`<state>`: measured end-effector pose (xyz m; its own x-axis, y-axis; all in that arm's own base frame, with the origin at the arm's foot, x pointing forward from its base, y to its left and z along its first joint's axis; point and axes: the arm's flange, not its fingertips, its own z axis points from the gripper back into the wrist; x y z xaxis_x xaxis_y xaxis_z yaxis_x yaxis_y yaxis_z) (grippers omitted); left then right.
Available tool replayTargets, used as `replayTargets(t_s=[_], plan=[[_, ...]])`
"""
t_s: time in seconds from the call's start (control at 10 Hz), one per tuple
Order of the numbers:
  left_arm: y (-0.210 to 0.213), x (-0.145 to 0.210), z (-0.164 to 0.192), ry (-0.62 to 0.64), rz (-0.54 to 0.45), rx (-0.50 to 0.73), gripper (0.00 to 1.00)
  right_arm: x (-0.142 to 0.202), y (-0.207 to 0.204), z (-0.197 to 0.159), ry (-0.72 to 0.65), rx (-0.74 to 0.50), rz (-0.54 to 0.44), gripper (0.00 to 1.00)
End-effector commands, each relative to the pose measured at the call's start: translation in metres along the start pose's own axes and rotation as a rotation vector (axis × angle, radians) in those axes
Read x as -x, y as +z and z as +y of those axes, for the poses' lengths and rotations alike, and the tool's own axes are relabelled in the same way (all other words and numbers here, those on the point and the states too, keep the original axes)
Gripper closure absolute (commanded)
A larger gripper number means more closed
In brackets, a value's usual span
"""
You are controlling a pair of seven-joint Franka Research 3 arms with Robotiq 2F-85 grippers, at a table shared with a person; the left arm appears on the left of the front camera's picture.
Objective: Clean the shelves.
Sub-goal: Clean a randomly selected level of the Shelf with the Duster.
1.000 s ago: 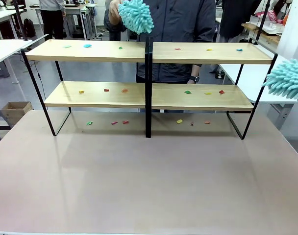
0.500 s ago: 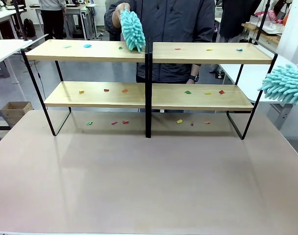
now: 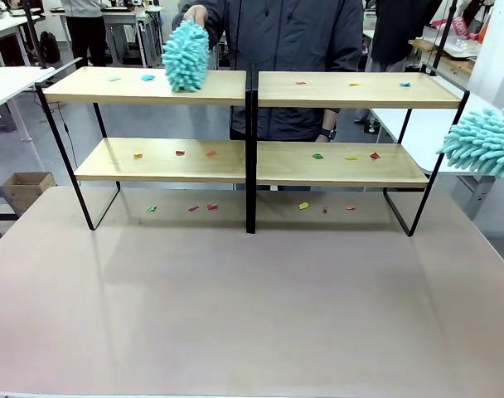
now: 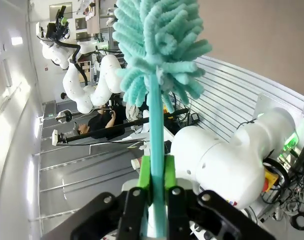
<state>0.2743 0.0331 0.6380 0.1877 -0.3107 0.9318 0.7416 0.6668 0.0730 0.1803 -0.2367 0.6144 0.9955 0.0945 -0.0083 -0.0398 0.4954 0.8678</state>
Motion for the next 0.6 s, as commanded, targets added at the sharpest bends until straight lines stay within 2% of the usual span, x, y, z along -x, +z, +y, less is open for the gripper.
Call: replayTargets(t_s=[0.0,0.2,0.3,0.4,0.5], plan=[[-0.001,0.001,0.001,-0.005,-0.004,0.009,0.00,-0.001,0.004,-0.001,0.015,0.006,-0.003,0.88],[-0.001,0.001,0.001,-0.005,-0.004,0.009,0.00,0.000,0.000,0.000,0.000,0.000,0.000,0.88],[-0.001,0.001,0.001,-0.005,-0.004,0.009,0.00,0.011,-0.042,0.013,0.062,0.091,0.026,0.88],[-0.001,0.001,0.001,-0.005,-0.004,0.009,0.00,0.015,-0.091,0.028,0.155,0.129,0.115,0.88],[-0.001,0.001,0.001,-0.005,-0.004,0.009,0.00,0.021,-0.132,0.043,0.208,0.170,0.245,0.88]])
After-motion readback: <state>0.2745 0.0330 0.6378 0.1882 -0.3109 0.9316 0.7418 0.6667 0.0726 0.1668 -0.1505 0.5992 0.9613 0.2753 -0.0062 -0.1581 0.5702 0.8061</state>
